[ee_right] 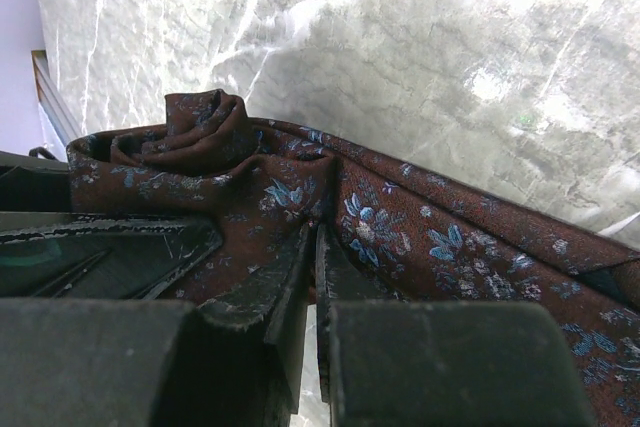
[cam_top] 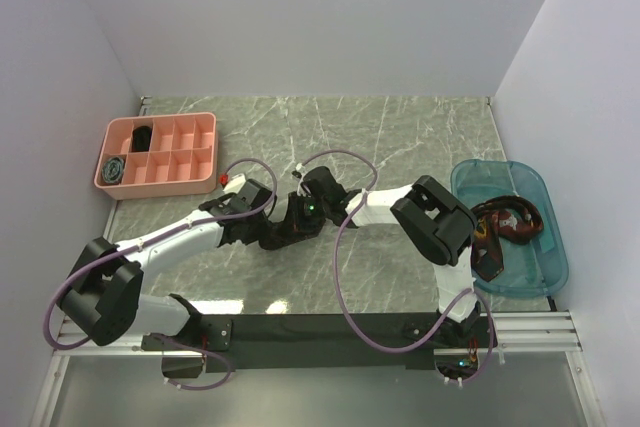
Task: Roll the ties
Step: Roll the tie
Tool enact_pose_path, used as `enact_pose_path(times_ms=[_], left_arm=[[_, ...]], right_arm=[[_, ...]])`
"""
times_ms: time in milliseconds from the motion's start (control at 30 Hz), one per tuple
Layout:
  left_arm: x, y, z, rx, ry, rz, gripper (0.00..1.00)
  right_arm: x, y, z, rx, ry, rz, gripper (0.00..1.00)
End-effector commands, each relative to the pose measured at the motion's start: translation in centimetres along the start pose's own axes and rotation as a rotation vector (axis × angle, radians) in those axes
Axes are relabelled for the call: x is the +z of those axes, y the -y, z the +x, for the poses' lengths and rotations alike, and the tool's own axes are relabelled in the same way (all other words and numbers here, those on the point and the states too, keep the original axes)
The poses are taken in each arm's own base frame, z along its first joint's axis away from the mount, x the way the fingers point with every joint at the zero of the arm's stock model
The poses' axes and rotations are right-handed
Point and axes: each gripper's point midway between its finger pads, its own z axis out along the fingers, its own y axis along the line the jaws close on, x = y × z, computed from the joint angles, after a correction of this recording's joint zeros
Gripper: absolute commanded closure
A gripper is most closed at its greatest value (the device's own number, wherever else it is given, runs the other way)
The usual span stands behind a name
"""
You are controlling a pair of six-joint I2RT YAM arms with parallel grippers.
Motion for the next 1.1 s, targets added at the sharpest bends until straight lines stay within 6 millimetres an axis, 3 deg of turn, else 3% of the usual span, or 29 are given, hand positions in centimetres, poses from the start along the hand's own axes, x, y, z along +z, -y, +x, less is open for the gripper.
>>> enact_pose_path(times_ms=[0,167,367,733,1067], left_arm=[[-1.2,3.6,-0.1,-0.033,-0.025,0.116,0.69],[-1.8,4.4,-0.2,-0.056,-0.024,0.149,0.68],[-2.1,5.3,0.0,-0.065,-0.038,0.182,0.51],[-3.8,6.6,-1.6,-0.094,0.002,0.221,0.52],[-1.8,7.0,-0.2,-0.108,-0.046,0.213,0.53]], right_arm=[[0.9,1.2,1.6,-0.002,-0.03,0.021,0.89],[1.0,1.3,1.7,0.001,-0.032,0.019,0.89],[1.2,1.4,2.0,0.004,-0.04,0.018,0.89],[1.2,1.7,2.1,0.002,-0.041,0.027,0.89],[1.2,2.0,2.3,-0.004,-0.043,0.035,0.88]])
